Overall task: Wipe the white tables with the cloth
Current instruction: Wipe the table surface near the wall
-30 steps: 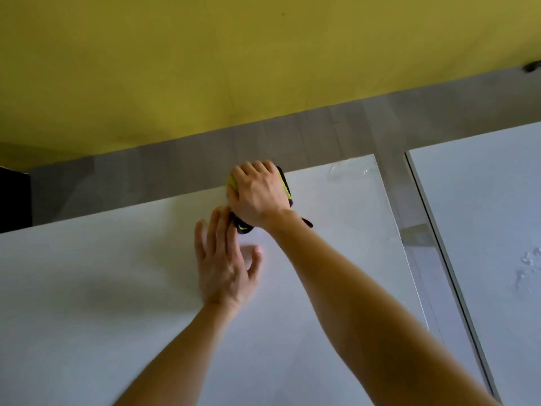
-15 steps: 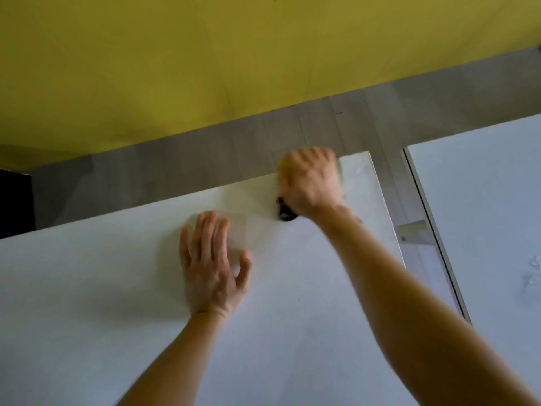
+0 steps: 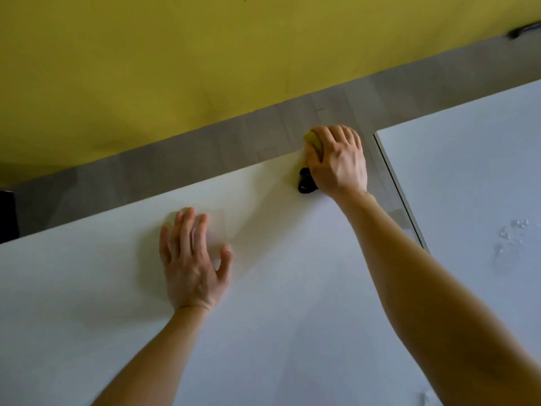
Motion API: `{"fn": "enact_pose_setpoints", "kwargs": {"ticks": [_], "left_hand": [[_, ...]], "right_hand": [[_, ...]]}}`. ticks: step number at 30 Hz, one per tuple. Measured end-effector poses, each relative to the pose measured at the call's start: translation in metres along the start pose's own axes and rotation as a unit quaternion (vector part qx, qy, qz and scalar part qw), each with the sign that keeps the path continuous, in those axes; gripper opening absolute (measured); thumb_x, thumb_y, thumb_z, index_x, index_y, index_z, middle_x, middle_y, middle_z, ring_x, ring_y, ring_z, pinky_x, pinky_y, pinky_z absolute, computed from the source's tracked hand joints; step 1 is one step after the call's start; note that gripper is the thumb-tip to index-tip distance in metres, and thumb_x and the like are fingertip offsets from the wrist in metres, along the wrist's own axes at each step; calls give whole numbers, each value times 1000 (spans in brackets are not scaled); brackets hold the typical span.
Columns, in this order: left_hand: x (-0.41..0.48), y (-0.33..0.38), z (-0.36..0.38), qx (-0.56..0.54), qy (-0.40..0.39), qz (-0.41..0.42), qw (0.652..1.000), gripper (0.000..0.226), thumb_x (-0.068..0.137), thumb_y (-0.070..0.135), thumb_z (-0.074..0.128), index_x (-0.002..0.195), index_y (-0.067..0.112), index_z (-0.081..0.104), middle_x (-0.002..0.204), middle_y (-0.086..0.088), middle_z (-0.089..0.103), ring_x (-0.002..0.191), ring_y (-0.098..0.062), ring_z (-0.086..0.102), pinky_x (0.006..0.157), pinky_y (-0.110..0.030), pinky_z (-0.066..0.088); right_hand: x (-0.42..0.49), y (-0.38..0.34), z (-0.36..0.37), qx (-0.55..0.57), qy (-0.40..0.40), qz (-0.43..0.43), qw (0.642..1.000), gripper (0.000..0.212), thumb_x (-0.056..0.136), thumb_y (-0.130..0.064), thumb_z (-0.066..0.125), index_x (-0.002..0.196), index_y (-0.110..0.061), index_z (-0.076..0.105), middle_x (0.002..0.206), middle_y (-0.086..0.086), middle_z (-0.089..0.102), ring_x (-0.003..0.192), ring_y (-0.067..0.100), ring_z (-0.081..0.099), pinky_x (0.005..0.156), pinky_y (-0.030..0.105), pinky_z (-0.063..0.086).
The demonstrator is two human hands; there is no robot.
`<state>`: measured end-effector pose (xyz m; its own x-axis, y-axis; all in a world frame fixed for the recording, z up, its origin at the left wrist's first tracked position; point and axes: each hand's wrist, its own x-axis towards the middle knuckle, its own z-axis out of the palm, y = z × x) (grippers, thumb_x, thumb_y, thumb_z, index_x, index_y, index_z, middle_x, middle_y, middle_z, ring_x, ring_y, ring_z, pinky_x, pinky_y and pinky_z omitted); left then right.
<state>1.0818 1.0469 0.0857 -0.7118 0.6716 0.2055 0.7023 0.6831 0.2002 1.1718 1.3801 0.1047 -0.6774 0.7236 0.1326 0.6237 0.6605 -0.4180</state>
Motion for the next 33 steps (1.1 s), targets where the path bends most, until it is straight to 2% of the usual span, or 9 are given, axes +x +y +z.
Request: {"fn": "enact_pose_setpoints", "kwargs": {"ticks": [6,12,16,20,24,26,28,30,33], "left_hand": [[-1,1,2,-6,7,-9,1000,65,103,45,51,155,7,53,169,-14,42,162,-35,32,129,-64,24],[-3,1,4,-17,21,-2,1000,64,100,41,56,154,6,55,167,-17,44,161,-38,34,129,-64,24],[-3,2,6,-22,27,0,999,63,99,40,57,152,6,55,164,-19,47,158,-40,37,129,-63,24],[-2,-1,7,-27,19,12,999,64,99,41,58,153,6,53,164,-19,45,159,-40,35,129,-64,23],[0,-1,6,-16,-7,15,1000,64,100,42,57,153,6,52,164,-19,44,159,-40,33,130,-63,21],[1,-2,3,-10,-32,22,999,65,101,41,58,154,5,50,165,-21,43,160,-41,32,130,-63,20],[5,-4,0,-3,-88,26,996,69,100,39,61,158,3,46,169,-22,38,161,-41,29,131,-63,18],[4,-6,-11,-7,-174,17,985,73,97,36,67,159,3,46,170,-23,35,162,-40,27,129,-61,21],[-13,-4,-41,-65,-256,50,963,58,91,37,65,140,6,65,149,-20,60,144,-39,53,117,-50,43]], "right_hand": [[-45,-14,-3,49,50,125,990,59,99,-26,57,156,-15,49,164,6,46,153,32,40,126,46,36],[-127,-24,-10,25,76,210,974,65,97,-28,62,160,-18,45,169,5,40,157,30,34,130,47,28],[-192,-31,-18,16,58,192,980,58,103,-32,59,158,-14,50,169,9,43,163,32,27,134,52,20],[-269,-65,-31,16,-33,115,993,59,110,-39,55,164,-17,47,173,7,40,166,29,24,135,53,18],[-271,-61,-61,53,-20,133,990,40,107,-27,57,147,-22,64,158,1,56,149,28,48,119,51,44],[-252,-53,-75,7,-36,174,984,59,98,-19,68,155,-21,55,157,3,55,147,30,47,118,49,43],[-231,-47,-80,-16,-134,186,973,77,91,-17,73,163,-18,43,155,6,55,145,33,46,116,48,39],[-219,-48,-79,-32,-205,190,960,68,88,-18,74,152,-15,53,142,11,58,134,36,52,109,45,41],[-226,-61,-88,-18,-189,189,963,41,89,-12,71,129,-13,63,123,11,58,113,37,59,92,42,46]]}}
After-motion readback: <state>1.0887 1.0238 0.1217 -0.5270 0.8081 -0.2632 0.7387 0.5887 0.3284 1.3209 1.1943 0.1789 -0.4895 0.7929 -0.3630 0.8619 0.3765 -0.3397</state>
